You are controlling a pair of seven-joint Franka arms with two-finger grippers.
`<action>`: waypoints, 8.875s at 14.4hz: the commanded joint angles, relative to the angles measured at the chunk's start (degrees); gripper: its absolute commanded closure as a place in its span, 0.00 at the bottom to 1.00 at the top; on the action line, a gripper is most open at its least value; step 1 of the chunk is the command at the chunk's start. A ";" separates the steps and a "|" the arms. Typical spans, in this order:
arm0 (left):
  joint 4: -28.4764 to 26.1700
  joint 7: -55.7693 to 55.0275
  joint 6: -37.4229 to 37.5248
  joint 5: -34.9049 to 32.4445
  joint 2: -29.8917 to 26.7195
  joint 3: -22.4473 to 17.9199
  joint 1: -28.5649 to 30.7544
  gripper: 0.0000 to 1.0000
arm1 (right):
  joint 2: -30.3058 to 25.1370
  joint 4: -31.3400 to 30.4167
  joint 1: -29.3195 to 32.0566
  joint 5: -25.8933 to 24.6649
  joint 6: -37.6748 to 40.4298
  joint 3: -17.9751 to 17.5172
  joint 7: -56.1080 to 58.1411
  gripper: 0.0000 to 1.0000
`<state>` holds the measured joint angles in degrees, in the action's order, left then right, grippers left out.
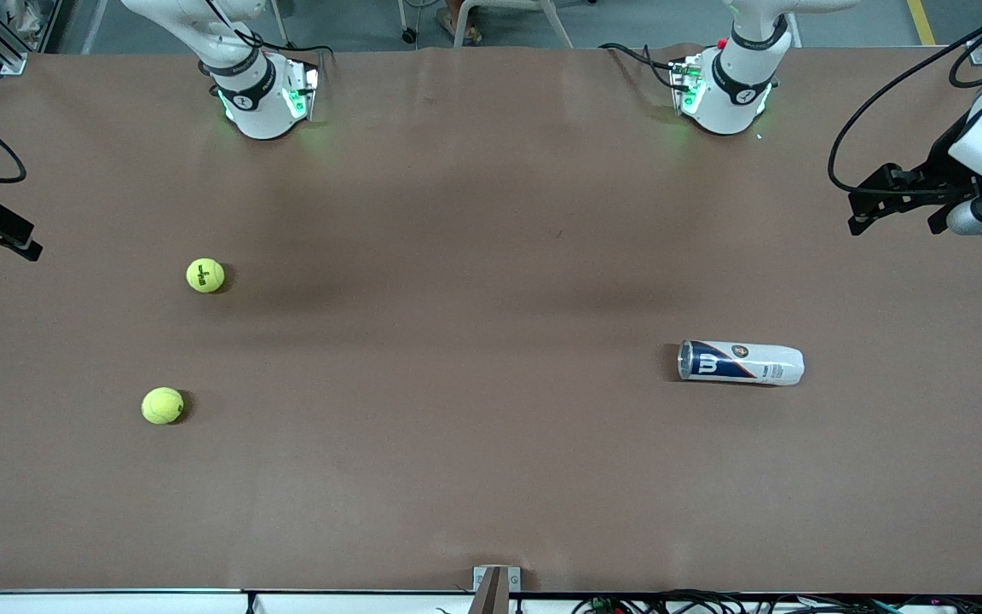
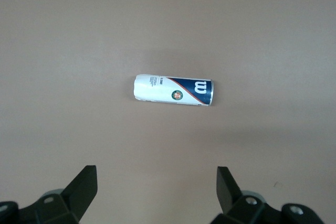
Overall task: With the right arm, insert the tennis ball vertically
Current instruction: 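Reach the left gripper down to the white-and-blue tennis ball can, then grasp and lift the can upright while the right gripper reaches a ball, then carry the upright can inward while the right gripper grasps the ball, then lift the yellow ball with the right gripper toward the can's open rim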
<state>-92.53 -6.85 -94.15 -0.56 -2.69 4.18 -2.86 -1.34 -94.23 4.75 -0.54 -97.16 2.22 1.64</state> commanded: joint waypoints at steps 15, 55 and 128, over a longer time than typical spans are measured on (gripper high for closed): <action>-0.81 3.94 0.29 -1.29 3.65 0.47 -0.47 0.00 | -1.13 -0.08 -0.35 -0.08 -0.66 -0.20 0.03 0.00; -10.39 54.85 -23.62 -38.64 35.38 1.00 -8.83 0.04 | 11.26 -39.97 0.00 0.01 -29.48 0.16 -0.59 0.00; 1.39 24.00 -100.70 -10.08 58.75 26.23 -19.02 0.30 | 18.30 -5.90 -0.96 6.16 1.52 -0.11 1.44 0.64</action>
<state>-91.61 17.70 -193.52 -11.51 54.63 30.08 -21.60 16.94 -104.91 4.88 4.02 -99.80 2.36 2.41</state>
